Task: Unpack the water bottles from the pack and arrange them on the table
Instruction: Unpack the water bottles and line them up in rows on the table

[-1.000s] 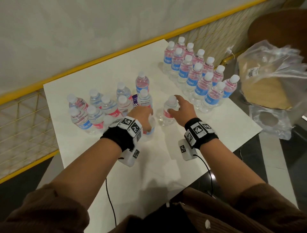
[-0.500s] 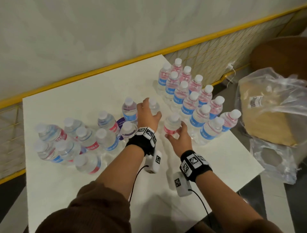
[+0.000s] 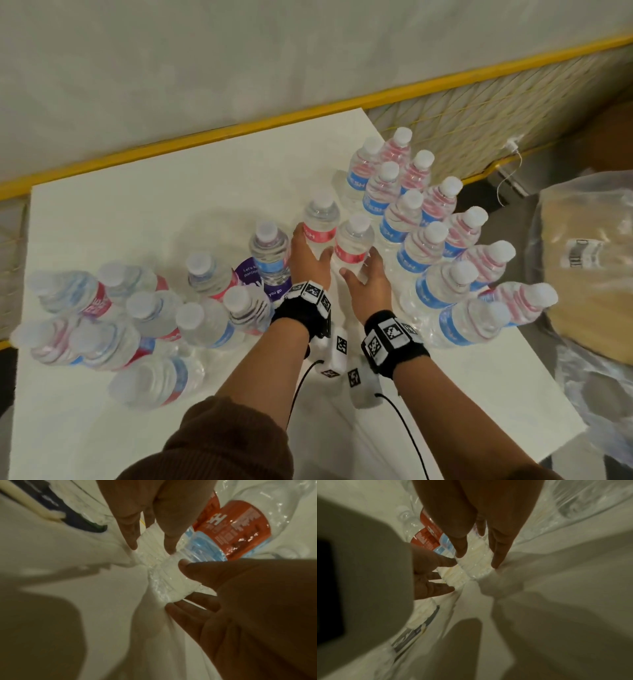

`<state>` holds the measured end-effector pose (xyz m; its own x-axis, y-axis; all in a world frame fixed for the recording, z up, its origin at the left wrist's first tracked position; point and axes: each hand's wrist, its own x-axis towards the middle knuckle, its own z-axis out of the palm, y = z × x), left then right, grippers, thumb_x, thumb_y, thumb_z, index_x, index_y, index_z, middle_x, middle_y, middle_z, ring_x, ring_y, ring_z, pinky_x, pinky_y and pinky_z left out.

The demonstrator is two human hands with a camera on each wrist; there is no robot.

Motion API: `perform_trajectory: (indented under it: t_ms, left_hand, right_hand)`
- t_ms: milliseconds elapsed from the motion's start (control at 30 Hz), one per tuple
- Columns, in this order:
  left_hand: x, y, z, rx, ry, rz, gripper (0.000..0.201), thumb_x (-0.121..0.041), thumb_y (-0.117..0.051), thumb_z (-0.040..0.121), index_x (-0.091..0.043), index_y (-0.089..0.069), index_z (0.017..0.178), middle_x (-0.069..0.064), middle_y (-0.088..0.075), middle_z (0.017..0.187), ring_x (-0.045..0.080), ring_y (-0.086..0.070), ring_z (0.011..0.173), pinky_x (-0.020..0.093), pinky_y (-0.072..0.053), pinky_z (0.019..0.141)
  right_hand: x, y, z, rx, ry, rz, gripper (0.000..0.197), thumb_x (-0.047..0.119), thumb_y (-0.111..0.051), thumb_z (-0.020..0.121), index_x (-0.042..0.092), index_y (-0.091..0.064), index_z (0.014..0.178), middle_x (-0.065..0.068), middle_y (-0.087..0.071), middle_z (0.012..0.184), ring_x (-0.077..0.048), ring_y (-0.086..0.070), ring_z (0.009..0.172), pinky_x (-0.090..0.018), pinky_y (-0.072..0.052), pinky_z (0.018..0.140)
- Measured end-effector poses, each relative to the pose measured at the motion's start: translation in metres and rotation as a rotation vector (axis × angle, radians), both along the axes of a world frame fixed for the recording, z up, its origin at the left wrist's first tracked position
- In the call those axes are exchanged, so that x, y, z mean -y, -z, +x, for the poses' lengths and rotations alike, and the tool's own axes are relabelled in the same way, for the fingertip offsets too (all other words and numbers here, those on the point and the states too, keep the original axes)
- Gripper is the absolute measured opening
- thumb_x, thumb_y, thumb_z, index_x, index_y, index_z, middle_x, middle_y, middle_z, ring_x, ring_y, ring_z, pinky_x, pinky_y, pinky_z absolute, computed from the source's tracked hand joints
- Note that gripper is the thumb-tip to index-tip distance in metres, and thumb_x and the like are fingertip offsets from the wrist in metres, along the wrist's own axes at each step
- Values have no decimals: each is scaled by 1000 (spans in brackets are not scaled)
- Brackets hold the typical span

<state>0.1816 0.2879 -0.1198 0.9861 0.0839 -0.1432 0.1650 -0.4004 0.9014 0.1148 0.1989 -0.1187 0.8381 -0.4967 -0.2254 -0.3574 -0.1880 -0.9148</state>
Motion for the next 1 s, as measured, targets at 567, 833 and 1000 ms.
perform_trajectory:
  t_ms: [567, 833, 1000]
  left_hand:
    - [11, 13, 10, -11, -109, -158, 66, 12, -42, 75, -16, -34, 135, 5, -47, 137, 21, -47, 124, 34, -38, 105]
    - [6, 19, 16, 76, -20, -34, 62, -3, -60, 82, -12, -39, 140, 13, -41, 138, 26, -41, 129, 40, -35, 109]
    - [8, 20, 20, 32, 35, -117, 77, -8, -65, 81, -20, -25, 146, 4, -34, 149, 19, -35, 138, 41, -31, 114]
  right_hand:
    - [8, 12, 9, -50, -127, -113, 69, 17, -60, 85, 34, -29, 144, 4, -47, 132, -16, -57, 100, -28, -46, 89]
    - [9, 5, -4, -26, -197, -78, 66, 23, -63, 87, 36, -30, 141, 11, -58, 119, -15, -61, 84, -19, -48, 75]
    - [12, 7, -2, -27, -106, -81, 58, 26, -67, 85, 30, -39, 135, 6, -63, 116, -15, -63, 82, -18, -46, 70]
